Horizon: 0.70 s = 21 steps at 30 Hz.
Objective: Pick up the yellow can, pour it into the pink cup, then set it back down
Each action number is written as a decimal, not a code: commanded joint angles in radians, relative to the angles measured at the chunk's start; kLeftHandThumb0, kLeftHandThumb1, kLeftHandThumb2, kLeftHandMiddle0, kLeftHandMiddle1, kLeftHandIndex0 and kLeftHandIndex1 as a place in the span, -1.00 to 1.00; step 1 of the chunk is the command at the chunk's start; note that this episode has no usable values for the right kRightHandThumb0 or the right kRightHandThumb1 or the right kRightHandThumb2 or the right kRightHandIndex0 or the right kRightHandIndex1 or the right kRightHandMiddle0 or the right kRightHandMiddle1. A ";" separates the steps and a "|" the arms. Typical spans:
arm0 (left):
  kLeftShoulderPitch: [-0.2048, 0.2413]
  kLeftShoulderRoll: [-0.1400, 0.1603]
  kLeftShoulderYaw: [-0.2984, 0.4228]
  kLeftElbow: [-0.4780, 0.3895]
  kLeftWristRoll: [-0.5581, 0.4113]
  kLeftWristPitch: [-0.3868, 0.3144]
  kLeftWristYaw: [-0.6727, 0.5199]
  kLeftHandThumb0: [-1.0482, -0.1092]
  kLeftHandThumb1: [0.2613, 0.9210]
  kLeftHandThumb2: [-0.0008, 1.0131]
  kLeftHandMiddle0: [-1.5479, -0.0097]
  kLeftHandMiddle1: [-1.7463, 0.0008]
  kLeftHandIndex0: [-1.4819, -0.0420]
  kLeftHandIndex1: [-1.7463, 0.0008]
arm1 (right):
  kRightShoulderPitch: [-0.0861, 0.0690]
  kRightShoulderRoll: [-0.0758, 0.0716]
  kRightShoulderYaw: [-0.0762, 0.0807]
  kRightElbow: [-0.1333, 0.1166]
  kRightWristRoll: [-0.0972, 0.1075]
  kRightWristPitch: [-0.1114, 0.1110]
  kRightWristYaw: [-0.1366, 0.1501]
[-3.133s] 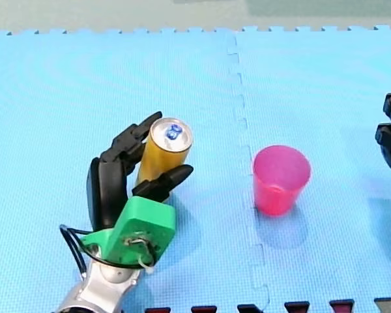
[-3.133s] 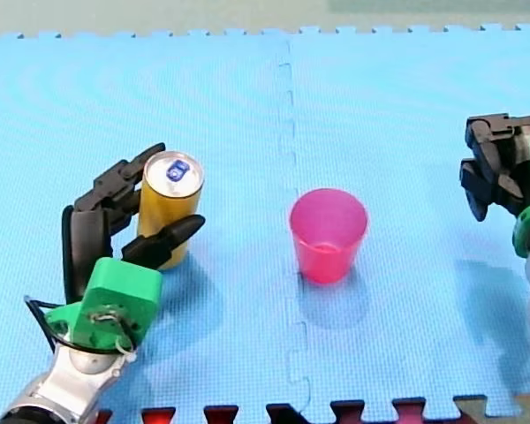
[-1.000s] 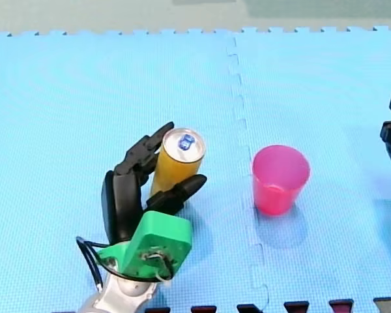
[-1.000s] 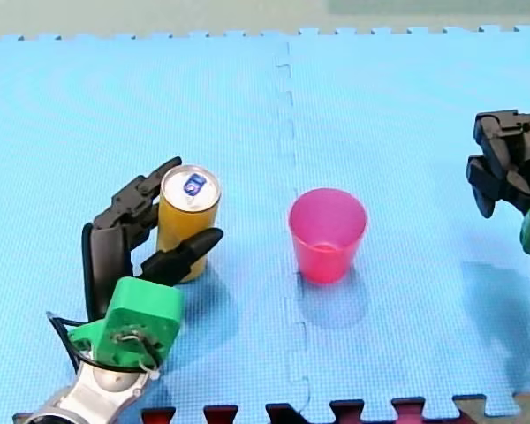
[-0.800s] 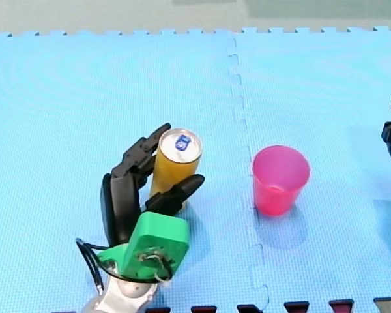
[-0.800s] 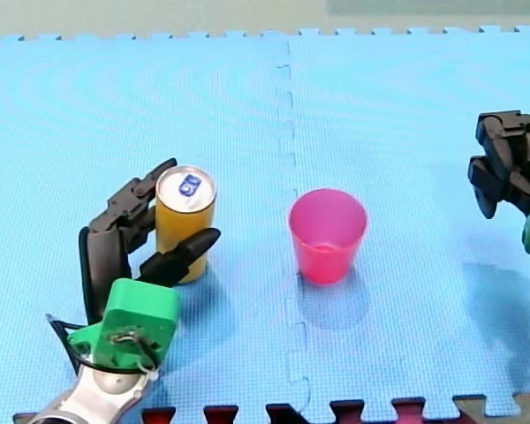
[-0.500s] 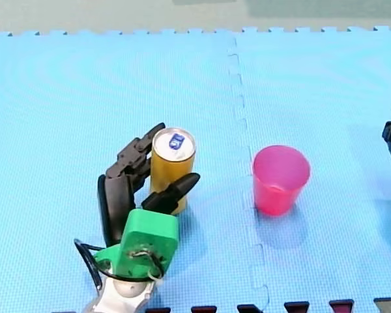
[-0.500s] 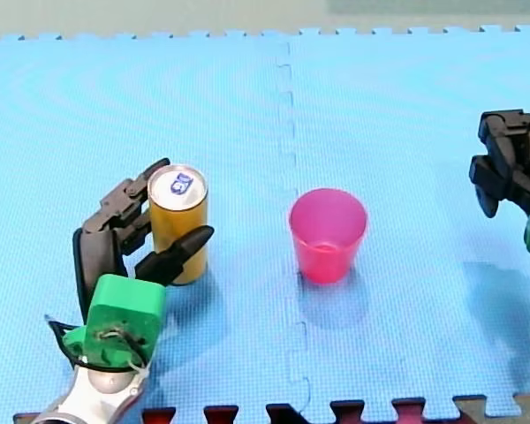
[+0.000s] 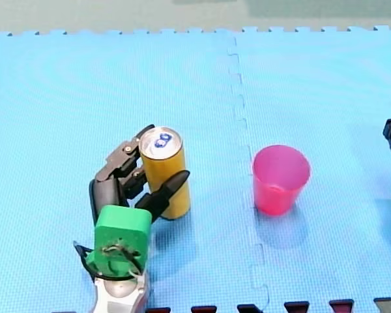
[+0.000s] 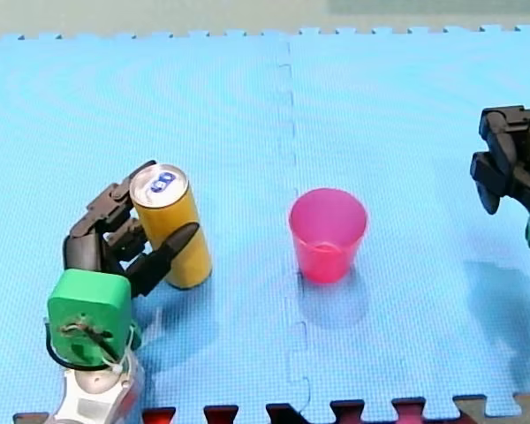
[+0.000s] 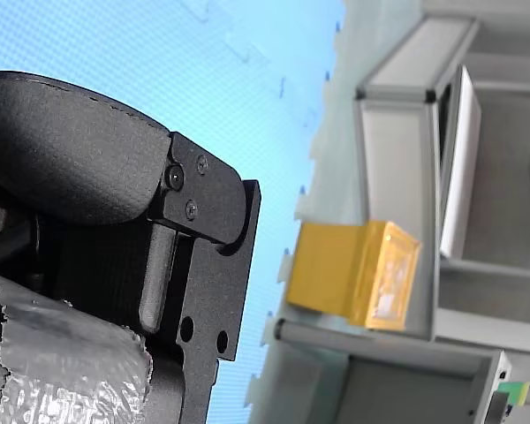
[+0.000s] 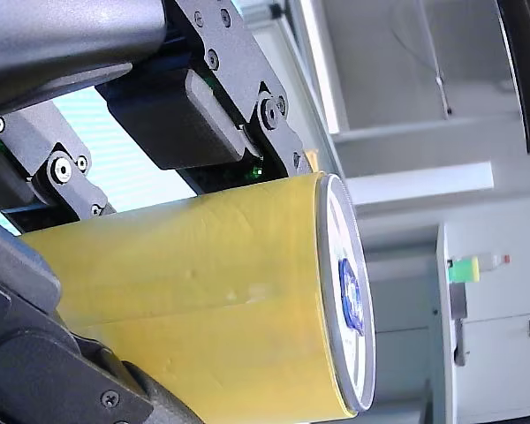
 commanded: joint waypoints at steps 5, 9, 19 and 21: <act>-0.010 0.071 -0.082 -0.017 0.150 0.056 0.112 -0.32 0.53 -0.99 0.27 1.00 0.27 1.00 | -0.005 -0.002 0.002 -0.003 -0.002 -0.012 -0.007; -0.015 0.105 -0.132 -0.030 0.224 0.103 0.165 -0.72 0.64 -0.98 0.47 1.00 0.54 1.00 | -0.005 -0.001 0.004 -0.002 -0.004 -0.015 -0.010; -0.017 0.140 -0.187 -0.056 0.277 0.180 0.197 -0.99 0.65 -0.99 0.65 1.00 0.68 1.00 | -0.003 0.001 0.002 -0.002 0.002 -0.007 -0.005; -0.017 0.144 -0.197 -0.062 0.286 0.194 0.207 -1.00 0.67 -0.99 0.65 1.00 0.68 1.00 | -0.003 0.001 0.001 -0.002 0.003 -0.008 -0.003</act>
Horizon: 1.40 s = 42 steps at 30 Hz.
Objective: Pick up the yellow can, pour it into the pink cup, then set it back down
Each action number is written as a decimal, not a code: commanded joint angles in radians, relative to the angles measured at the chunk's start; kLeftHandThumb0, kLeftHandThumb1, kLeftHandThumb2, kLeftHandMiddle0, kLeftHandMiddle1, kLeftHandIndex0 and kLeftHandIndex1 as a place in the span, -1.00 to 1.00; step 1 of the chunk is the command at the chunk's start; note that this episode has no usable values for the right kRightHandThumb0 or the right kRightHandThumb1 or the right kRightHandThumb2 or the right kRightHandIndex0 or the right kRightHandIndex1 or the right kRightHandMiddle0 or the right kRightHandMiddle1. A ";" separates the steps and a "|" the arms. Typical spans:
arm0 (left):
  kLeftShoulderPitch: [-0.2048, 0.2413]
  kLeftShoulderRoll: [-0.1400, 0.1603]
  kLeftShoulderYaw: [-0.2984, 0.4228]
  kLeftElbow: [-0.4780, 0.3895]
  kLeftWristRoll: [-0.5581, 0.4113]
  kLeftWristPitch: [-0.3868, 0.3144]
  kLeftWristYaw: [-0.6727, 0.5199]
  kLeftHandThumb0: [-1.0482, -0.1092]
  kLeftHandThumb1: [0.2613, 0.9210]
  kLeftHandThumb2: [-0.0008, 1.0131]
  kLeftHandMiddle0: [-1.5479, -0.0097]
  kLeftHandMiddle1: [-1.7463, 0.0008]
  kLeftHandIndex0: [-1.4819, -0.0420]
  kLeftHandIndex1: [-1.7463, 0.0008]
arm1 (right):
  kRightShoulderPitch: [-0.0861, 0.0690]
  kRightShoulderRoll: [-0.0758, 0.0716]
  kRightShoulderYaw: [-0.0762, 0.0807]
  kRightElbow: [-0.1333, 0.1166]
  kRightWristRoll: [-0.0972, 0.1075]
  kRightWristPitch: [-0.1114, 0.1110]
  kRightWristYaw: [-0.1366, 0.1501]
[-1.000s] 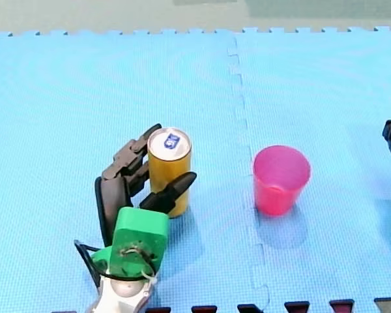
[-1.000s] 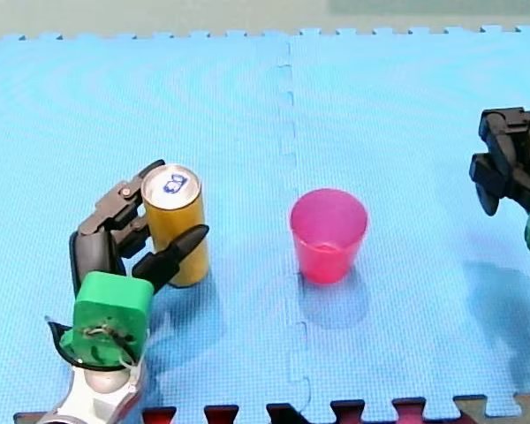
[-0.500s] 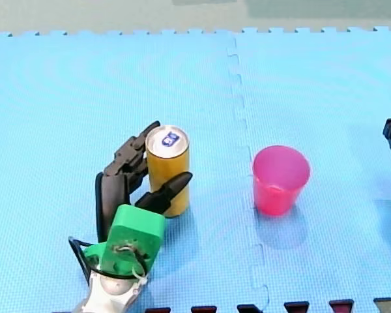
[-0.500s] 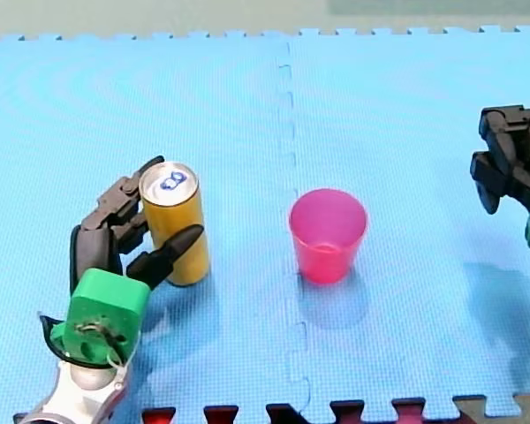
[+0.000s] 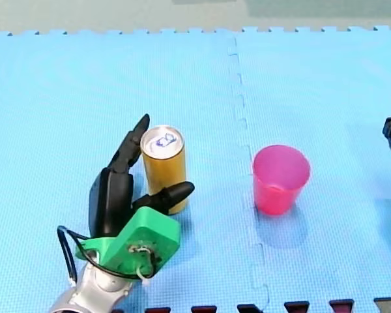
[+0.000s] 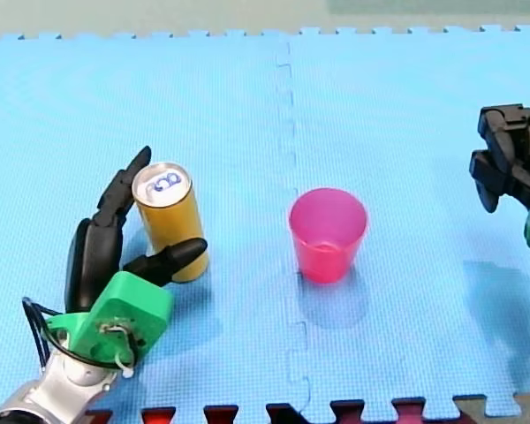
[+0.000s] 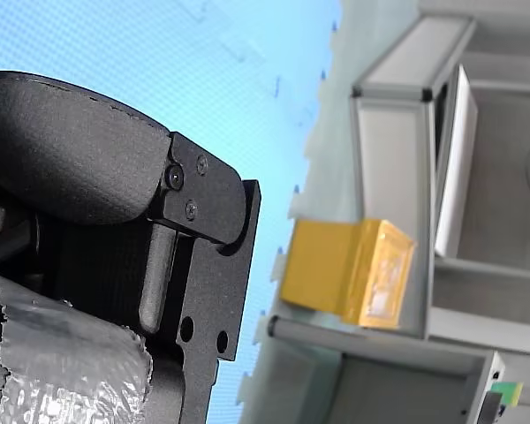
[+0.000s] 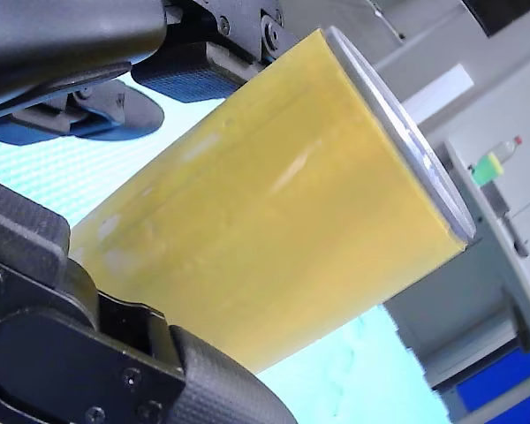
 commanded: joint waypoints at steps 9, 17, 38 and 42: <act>0.002 0.012 -0.018 -0.022 0.000 0.021 0.004 -1.00 0.72 -0.98 0.67 1.00 0.69 1.00 | -0.003 0.000 -0.006 0.000 0.005 -0.003 0.003; 0.026 0.034 -0.008 -0.077 -0.045 0.015 -0.094 -1.00 0.76 -0.98 0.70 1.00 0.77 1.00 | -0.003 -0.003 -0.002 0.000 -0.001 -0.011 -0.001; 0.203 0.056 0.063 -0.437 -0.211 0.131 -0.414 -1.00 0.91 -0.97 0.76 1.00 0.83 1.00 | -0.004 -0.008 -0.004 -0.003 0.003 0.022 0.003; 0.215 0.053 0.067 -0.468 -0.210 0.154 -0.425 -1.00 0.90 -0.98 0.76 1.00 0.83 1.00 | -0.005 -0.008 -0.002 -0.004 0.001 0.025 0.001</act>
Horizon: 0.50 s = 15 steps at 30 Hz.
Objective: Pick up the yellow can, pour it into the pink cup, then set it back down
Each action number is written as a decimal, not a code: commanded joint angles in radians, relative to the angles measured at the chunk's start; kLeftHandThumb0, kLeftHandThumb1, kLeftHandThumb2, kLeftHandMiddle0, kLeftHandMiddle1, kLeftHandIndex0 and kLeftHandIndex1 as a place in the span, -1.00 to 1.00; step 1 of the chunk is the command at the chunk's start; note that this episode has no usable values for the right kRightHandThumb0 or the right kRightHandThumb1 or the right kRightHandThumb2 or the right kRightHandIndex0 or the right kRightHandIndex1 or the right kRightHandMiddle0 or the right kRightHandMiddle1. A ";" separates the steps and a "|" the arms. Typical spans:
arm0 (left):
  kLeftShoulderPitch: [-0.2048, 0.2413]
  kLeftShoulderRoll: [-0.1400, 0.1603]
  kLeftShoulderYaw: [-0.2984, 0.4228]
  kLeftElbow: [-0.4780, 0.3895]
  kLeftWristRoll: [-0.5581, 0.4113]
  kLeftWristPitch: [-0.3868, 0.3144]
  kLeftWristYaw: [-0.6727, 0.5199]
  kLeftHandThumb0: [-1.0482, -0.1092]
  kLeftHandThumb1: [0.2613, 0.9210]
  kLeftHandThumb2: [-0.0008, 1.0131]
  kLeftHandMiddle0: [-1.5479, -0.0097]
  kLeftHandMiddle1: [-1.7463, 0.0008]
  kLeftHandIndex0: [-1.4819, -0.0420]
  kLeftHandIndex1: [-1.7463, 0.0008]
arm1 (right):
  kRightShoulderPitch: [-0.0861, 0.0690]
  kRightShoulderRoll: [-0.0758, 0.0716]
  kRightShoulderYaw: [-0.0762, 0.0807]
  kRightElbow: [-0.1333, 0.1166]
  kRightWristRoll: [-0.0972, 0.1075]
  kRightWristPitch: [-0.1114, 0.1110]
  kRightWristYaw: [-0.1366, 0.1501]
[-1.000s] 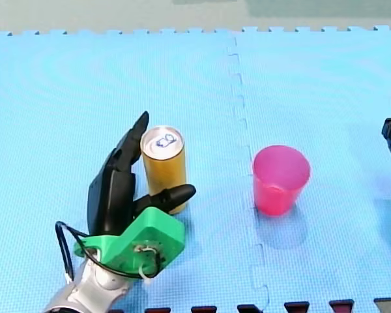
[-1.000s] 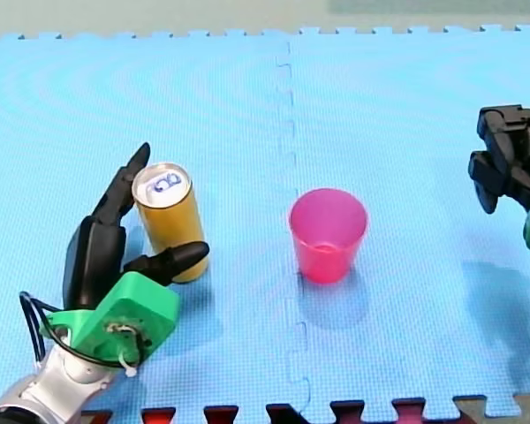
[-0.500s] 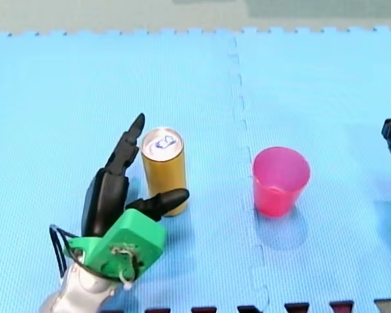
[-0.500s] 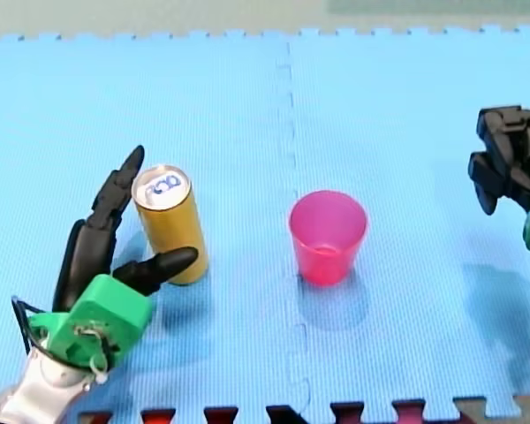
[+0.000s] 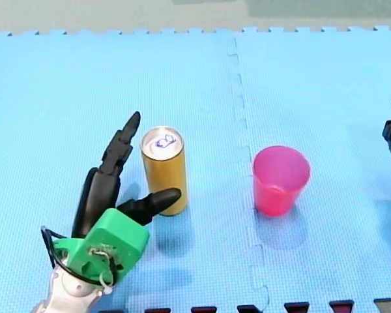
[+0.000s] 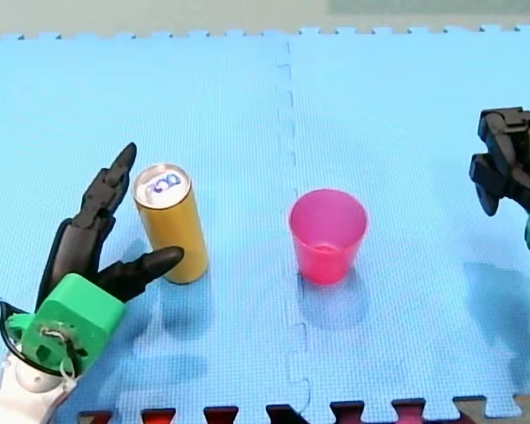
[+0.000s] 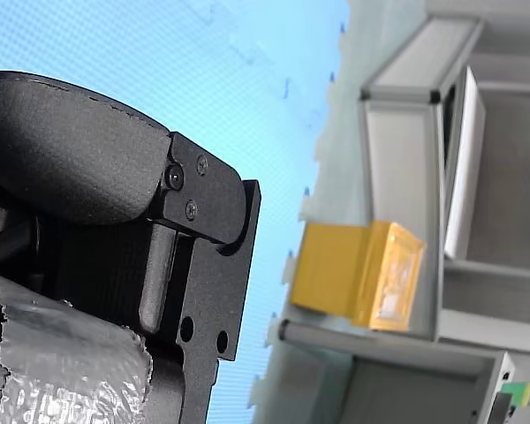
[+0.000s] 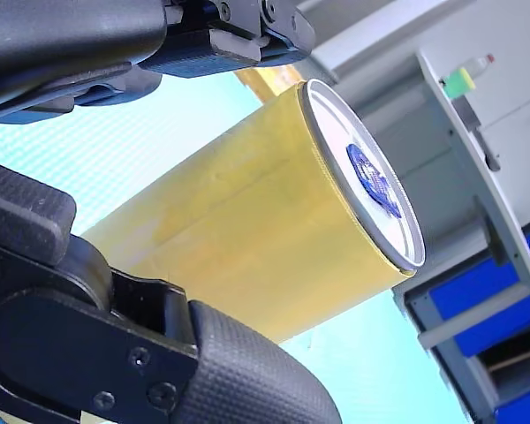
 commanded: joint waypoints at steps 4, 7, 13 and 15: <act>0.012 0.000 0.008 -0.020 -0.002 0.010 -0.006 -1.00 0.89 -0.99 0.76 1.00 0.83 1.00 | -0.006 -0.007 0.005 -0.002 -0.006 0.002 -0.009; 0.016 0.001 0.010 -0.023 -0.001 0.003 -0.006 -1.00 0.88 -0.99 0.76 1.00 0.83 1.00 | -0.006 -0.007 0.006 -0.003 -0.007 0.003 -0.010; 0.017 0.010 0.023 0.008 -0.009 -0.049 -0.009 -1.00 0.86 -1.00 0.77 1.00 0.83 1.00 | -0.005 -0.004 0.005 -0.001 -0.005 0.003 -0.013; 0.014 0.013 0.028 0.022 -0.013 -0.066 -0.012 -1.00 0.84 -1.00 0.78 1.00 0.83 1.00 | -0.002 0.000 0.005 -0.001 -0.006 -0.001 -0.013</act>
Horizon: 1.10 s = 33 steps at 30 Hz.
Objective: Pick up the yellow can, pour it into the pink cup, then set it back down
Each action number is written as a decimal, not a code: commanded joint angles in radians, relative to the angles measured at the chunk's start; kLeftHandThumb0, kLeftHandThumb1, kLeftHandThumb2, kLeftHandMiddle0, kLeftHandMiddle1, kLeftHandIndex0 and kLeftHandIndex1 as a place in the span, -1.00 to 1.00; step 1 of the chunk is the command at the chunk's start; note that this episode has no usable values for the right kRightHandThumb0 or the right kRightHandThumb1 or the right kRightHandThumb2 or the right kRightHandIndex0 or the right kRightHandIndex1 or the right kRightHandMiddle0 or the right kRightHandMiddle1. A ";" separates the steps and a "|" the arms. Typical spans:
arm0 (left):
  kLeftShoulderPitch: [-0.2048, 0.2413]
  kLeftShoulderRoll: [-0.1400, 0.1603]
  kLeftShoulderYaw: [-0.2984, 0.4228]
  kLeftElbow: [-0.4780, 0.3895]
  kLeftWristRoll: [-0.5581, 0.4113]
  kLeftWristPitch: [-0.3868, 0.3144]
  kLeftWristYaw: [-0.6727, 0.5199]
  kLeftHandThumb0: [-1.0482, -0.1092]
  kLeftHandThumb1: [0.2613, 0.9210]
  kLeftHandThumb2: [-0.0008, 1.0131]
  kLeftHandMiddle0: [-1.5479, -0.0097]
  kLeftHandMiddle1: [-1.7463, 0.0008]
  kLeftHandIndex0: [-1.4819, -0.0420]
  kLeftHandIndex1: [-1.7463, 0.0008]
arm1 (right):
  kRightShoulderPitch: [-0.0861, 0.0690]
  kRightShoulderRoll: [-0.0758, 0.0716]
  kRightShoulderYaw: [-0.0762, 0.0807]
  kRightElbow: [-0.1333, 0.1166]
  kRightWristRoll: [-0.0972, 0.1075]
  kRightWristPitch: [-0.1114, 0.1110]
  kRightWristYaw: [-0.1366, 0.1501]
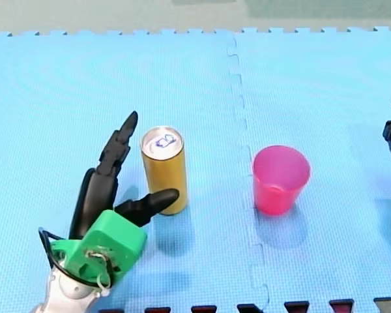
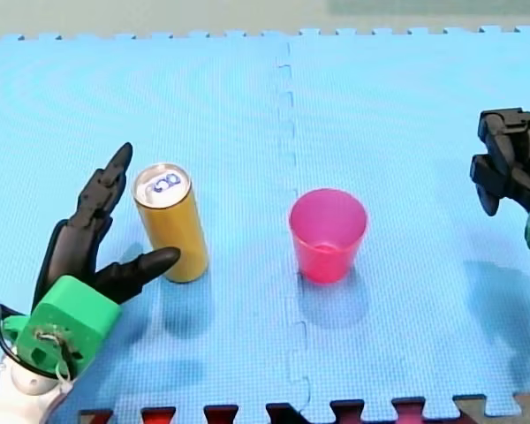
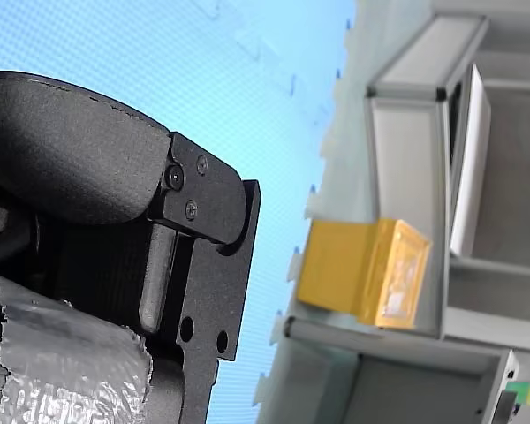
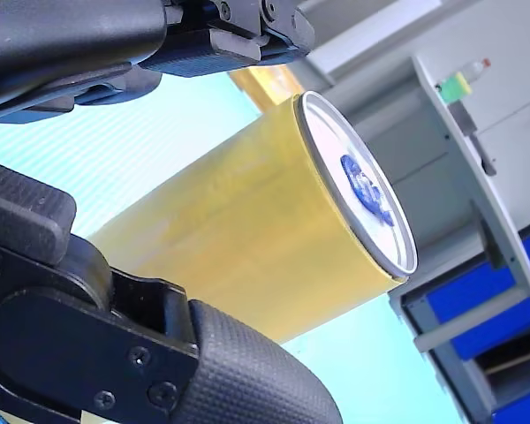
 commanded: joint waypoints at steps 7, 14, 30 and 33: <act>-0.012 0.010 0.017 0.025 -0.011 -0.025 -0.009 -1.00 0.80 -1.00 0.79 1.00 0.82 1.00 | 0.024 0.039 0.025 -0.001 -0.028 -0.112 -0.016; -0.030 0.008 0.022 0.052 -0.013 -0.034 -0.012 -1.00 0.77 -1.00 0.80 1.00 0.83 1.00 | 0.018 0.053 0.030 0.003 -0.034 -0.149 -0.018; -0.045 0.003 0.034 0.068 -0.027 -0.031 -0.037 -1.00 0.71 -1.00 0.84 1.00 0.85 1.00 | -0.004 0.049 0.015 0.009 -0.023 -0.133 -0.030; -0.046 0.003 0.034 0.067 -0.029 -0.028 -0.040 -1.00 0.71 -1.00 0.84 1.00 0.85 1.00 | -0.005 0.047 0.012 0.011 -0.022 -0.134 -0.029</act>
